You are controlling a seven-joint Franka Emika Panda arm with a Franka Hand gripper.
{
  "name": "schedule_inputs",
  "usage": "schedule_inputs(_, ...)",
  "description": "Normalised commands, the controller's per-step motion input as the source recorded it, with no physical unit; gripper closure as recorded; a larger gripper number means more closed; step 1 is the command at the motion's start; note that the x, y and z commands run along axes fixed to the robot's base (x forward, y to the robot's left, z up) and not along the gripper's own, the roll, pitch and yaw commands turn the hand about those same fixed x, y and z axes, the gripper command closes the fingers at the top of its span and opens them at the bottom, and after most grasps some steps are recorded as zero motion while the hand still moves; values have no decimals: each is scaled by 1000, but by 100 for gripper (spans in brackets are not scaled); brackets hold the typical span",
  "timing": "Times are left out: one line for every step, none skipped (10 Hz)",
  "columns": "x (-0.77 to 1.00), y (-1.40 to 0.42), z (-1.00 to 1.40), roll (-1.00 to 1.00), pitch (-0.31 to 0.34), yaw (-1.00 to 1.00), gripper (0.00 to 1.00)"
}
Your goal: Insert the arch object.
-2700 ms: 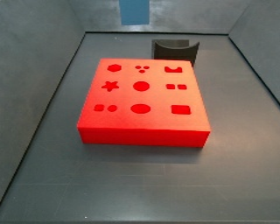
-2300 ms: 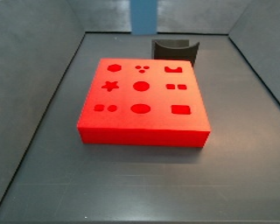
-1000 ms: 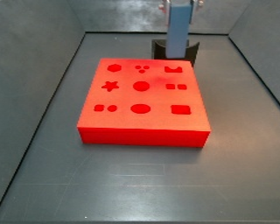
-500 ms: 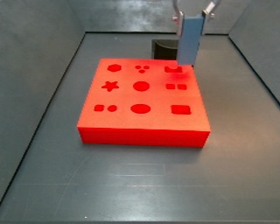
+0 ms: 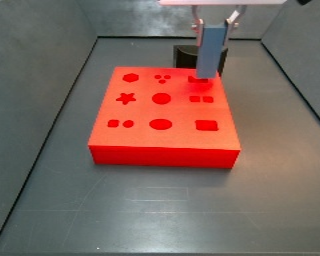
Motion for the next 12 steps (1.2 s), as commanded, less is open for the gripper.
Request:
schedule_inputs(-217,0,-114,0,0,-23,100)
schedule_inputs(-14,0,-106,0,0,-3,100)
schedule_inputs(57,0,-151,0,0,0,100)
schedule_inputs(77,0,-157,0,-6,0,100)
schedule_inputs(23,0,-151,0,-7,0,100)
schedule_inputs(0,34,-154,0,0,0,100)
schedule_inputs(-74,80,-171,1,0,0,100)
schedule_inputs(-43,54,-146,0,0,0,100)
schedule_inputs(-9,106,-160,0,0,0,100)
schedule_inputs(0,69,-214,-26,-34,0,100)
schedule_inputs(0,3,-303,-89,-73,0,100)
schedule_inputs(0,0,-329,-101,-91,0,100)
